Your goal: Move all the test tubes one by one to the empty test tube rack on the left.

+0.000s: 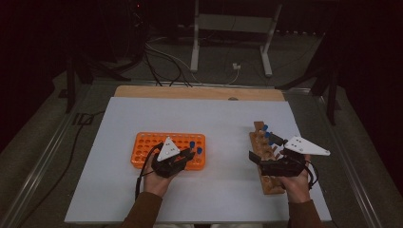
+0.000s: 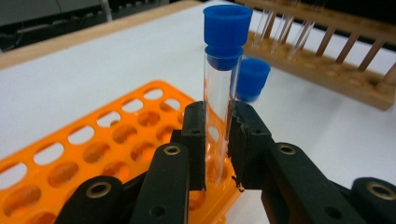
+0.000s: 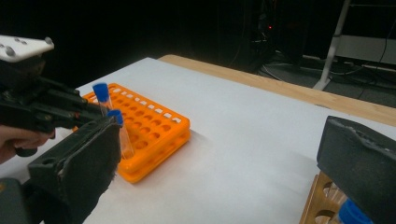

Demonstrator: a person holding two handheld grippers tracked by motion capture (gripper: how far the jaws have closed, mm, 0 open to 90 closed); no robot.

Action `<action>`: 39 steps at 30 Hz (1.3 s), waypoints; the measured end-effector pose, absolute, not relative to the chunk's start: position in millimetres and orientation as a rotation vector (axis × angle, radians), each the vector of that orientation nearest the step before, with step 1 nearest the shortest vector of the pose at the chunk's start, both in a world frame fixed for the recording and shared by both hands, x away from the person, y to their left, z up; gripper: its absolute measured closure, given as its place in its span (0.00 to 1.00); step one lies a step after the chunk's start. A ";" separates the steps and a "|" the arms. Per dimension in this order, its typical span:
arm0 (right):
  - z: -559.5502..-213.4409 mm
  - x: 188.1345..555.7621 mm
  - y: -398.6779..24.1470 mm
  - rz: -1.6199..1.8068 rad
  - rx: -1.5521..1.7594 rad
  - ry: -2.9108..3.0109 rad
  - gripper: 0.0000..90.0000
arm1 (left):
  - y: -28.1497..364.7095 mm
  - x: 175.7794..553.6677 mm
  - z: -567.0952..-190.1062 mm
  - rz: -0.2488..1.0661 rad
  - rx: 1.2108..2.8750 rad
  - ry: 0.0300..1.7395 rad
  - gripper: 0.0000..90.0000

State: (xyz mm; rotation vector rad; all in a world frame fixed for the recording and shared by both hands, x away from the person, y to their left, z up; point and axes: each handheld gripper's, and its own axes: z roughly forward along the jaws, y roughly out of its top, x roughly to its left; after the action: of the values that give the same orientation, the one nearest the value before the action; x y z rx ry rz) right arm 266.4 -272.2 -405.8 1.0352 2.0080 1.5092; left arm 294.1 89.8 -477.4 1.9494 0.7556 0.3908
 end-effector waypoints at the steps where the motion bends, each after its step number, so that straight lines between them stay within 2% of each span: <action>1: -405.4 266.5 -272.9 1.508 1.036 2.005 0.00 | 89.0 294.0 -478.4 0.388 1.957 0.760 0.87; 39: -410.9 266.9 -277.4 1.399 1.045 1.996 0.00 | 84.0 291.3 -494.6 0.398 2.031 0.774 0.87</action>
State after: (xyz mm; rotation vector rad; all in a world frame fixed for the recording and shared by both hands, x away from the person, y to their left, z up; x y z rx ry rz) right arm 266.9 -277.4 -410.9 1.0447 1.9963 1.3989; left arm 291.3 84.0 -494.6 2.0313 0.7743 0.3979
